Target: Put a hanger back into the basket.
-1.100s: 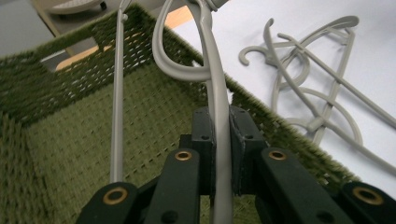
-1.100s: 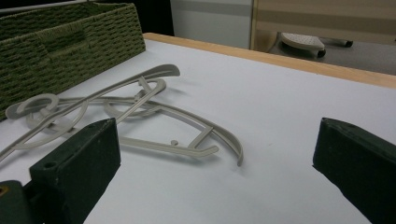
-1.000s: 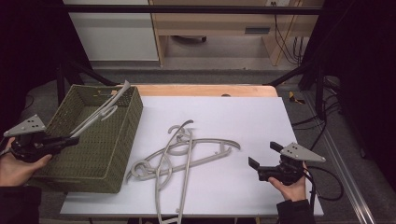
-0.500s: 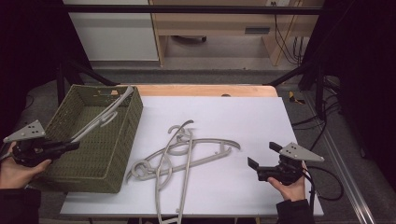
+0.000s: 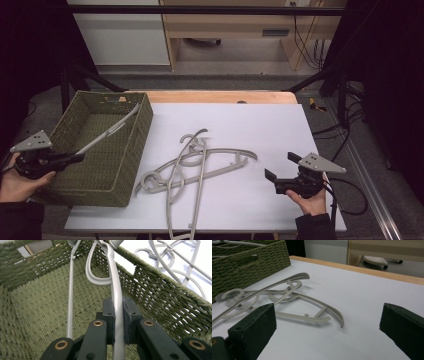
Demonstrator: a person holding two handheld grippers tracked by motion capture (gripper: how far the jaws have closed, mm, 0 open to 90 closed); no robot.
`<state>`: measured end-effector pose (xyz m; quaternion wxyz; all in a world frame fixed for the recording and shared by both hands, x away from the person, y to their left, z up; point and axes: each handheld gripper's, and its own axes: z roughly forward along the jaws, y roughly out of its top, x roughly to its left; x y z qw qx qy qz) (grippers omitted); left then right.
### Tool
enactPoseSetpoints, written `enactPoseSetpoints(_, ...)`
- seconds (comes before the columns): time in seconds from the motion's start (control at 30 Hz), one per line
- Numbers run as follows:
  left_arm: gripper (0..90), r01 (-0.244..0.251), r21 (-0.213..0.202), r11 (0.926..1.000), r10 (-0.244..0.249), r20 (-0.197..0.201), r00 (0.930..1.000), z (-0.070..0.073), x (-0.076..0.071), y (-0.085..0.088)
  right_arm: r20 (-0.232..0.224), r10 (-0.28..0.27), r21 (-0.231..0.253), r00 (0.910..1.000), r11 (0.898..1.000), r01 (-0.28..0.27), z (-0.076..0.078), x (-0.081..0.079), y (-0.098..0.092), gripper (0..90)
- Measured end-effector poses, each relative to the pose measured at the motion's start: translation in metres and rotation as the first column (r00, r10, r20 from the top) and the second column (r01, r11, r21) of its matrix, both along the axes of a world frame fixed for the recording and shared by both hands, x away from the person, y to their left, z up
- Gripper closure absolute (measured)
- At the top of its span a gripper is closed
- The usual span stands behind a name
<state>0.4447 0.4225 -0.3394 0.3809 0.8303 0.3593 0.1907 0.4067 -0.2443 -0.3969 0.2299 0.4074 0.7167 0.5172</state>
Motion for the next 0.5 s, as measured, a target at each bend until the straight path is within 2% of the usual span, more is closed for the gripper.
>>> enactPoseSetpoints(0.1,81.6,0.0,0.0,1.0,0.0,-0.006,1.0,0.002,0.009,-0.002,0.005,0.005,-0.01,1.0,1.0,-0.005,-0.001,0.001,-0.001,1.0)
enactPoseSetpoints(0.17,81.6,0.002,-0.018,0.9998,-0.002,-0.009,1.0,0.0,0.01,0.001,0.004,0.003,-0.005,1.0,1.0,-0.003,0.0,0.0,-0.001,1.0)
enactPoseSetpoints(0.27,81.5,0.0,-0.044,0.999,0.0,-0.004,1.0,-0.009,0.008,0.01,0.004,0.0,0.007,1.0,1.0,0.0,0.0,0.0,-0.001,1.1)
enactPoseSetpoints(0.37,81.2,-0.013,-0.048,0.9987,0.013,-0.013,0.9998,-0.019,0.008,0.016,0.0,0.002,0.007,1.0,1.0,-0.002,0.0,0.0,0.0,1.1)
enactPoseSetpoints(0.43,79.9,-0.035,-0.05,0.9981,0.034,-0.024,0.9991,-0.024,0.009,0.018,0.003,0.008,-0.008,1.0,1.0,-0.008,-0.001,0.001,0.0,1.1)
enactPoseSetpoints(0.5,78.1,-0.089,-0.041,0.9952,0.087,-0.04,0.9954,-0.028,0.01,0.018,0.003,0.008,-0.008,1.0,1.0,-0.008,-0.001,0.001,0.0,1.0)
